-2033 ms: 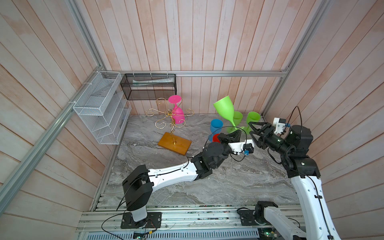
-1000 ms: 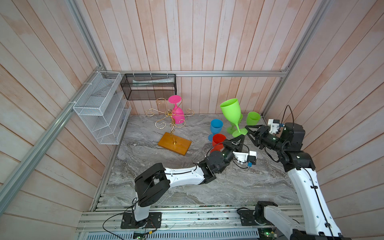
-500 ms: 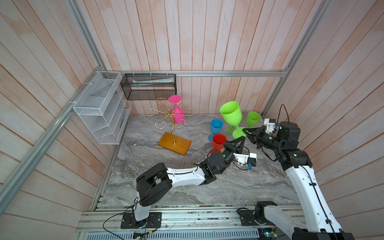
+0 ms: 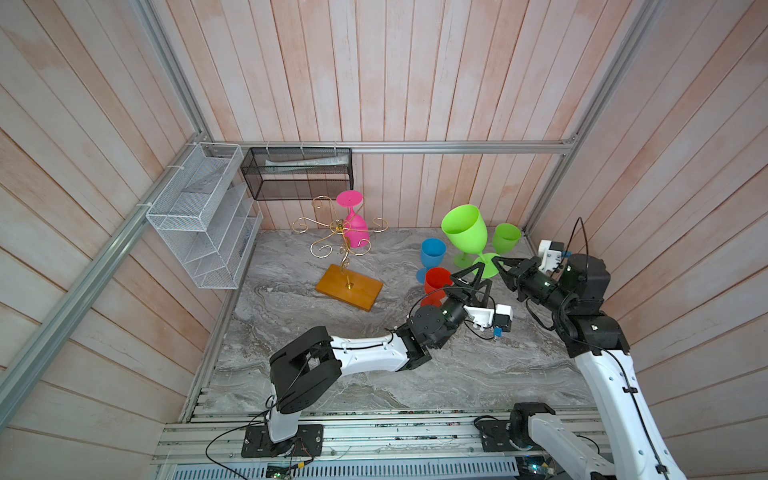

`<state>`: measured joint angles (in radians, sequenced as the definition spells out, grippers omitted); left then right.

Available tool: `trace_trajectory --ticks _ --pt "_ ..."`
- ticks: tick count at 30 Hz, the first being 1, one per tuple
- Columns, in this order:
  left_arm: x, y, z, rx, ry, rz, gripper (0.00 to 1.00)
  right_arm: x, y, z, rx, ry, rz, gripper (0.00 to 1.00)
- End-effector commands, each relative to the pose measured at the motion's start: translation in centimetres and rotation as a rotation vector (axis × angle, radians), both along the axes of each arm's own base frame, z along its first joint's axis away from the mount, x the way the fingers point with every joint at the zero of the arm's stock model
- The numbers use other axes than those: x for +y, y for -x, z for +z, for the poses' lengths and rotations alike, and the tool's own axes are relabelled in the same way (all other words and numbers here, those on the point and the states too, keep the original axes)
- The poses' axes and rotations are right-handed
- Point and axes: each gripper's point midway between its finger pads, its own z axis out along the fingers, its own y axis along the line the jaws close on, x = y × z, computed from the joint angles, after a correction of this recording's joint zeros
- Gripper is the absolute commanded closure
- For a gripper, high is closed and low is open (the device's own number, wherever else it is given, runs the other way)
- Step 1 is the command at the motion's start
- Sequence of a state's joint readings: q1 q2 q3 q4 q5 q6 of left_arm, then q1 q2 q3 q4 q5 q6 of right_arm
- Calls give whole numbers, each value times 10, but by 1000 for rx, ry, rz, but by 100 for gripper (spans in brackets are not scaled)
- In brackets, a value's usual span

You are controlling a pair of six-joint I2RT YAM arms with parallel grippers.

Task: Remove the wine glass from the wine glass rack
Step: 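Close the right gripper on the green glass foot beside the left gripper, then release the foot with the left gripper and grasp the green glass bowl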

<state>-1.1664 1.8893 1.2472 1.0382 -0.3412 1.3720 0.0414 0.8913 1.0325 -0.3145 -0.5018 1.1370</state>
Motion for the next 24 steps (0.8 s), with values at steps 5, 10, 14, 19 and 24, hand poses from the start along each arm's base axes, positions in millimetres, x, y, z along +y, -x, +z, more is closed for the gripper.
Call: trace_trajectory --ticks 5,10,14,19,24 --pt "22 6 31 -12 93 18 15 -9 -3 29 -137 -25 -64 100" --pt "32 6 48 31 152 3 14 -10 -4 35 -159 -32 -73 100" --pt "35 10 56 76 178 -22 14 -13 -2 44 -194 -34 -89 100" --pt "45 16 72 161 239 -80 14 -18 -4 52 -227 -27 -121 100" --pt "54 21 82 282 279 -156 14 -22 -7 58 -270 -22 -146 100"
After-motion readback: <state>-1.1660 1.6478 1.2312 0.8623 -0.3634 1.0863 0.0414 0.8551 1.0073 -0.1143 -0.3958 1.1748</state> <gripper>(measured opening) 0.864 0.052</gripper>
